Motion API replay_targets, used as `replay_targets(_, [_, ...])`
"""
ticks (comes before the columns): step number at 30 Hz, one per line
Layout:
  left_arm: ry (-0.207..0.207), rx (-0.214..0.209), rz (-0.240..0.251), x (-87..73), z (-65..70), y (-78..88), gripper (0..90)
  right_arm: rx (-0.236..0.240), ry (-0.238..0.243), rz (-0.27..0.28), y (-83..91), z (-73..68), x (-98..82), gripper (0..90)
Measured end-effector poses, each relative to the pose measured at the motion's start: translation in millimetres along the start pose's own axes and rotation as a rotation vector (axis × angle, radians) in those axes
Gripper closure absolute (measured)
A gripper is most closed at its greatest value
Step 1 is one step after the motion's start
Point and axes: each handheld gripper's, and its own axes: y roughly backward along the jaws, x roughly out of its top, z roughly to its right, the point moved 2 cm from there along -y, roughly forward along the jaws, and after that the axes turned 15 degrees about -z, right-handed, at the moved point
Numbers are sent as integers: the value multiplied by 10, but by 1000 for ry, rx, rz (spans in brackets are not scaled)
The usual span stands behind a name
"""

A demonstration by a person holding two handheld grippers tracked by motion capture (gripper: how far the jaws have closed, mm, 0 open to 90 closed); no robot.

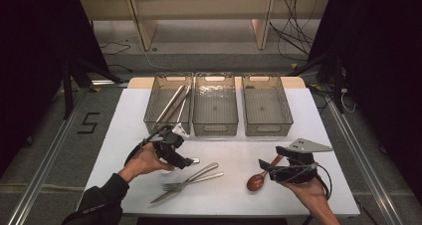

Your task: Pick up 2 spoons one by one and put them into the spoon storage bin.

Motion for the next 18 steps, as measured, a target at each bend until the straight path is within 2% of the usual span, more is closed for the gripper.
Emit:
replay_targets(3, [-20,9,-28,-9,14,-47,199,0,-1,0,0,2,0,237])
replay_targets(10, [-29,13,-87,-27,17,-101,207,1,0,-1,-3,1,-1,237])
replay_targets(14, [-56,24,-119,-41,23,-133,272,2,4,0,-7,0,2,237])
replay_targets(18, [-92,31,-141,-54,53,-185,376,1,4,-2,-9,-1,1,237])
